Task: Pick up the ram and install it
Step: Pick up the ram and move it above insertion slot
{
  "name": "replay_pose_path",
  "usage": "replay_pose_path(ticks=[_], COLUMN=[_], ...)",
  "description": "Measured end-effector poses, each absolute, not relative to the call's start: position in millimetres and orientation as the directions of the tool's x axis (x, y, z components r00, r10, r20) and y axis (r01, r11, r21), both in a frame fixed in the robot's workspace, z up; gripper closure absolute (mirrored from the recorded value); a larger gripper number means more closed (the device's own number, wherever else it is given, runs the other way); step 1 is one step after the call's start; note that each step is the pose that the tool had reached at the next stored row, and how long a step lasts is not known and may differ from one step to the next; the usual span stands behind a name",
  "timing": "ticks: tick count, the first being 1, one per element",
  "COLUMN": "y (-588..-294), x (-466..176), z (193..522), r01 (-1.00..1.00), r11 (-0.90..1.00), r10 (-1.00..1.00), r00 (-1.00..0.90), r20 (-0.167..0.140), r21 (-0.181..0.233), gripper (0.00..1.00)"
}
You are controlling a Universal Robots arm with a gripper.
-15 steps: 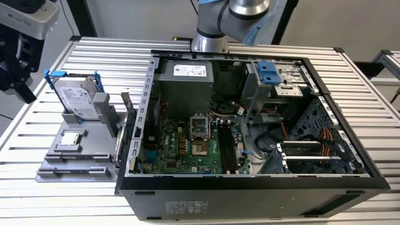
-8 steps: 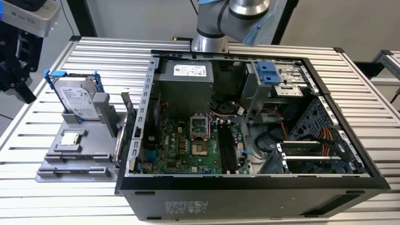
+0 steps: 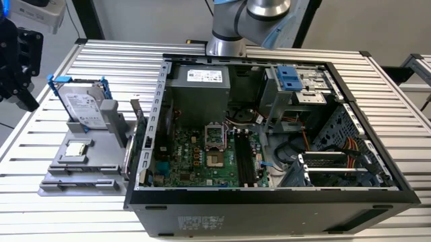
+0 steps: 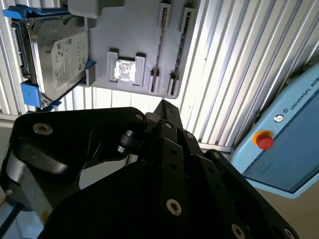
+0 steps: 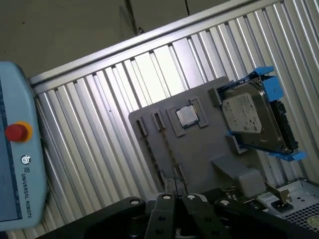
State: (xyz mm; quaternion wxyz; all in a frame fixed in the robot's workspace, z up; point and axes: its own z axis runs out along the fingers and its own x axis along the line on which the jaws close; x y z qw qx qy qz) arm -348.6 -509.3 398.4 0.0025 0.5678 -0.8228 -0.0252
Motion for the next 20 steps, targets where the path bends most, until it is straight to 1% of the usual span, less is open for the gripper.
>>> replay_pose_path(ticks=[14, 20], y=[-509.3, -509.4], x=[-348.6, -348.7], z=[398.5, 398.5], r01=[-0.987, -0.997], r11=[0.163, 0.077], r10=[-0.986, -0.996], r00=[-0.163, -0.077], r20=[-0.034, -0.034], r21=[0.009, 0.005], gripper=[1.0, 1.0])
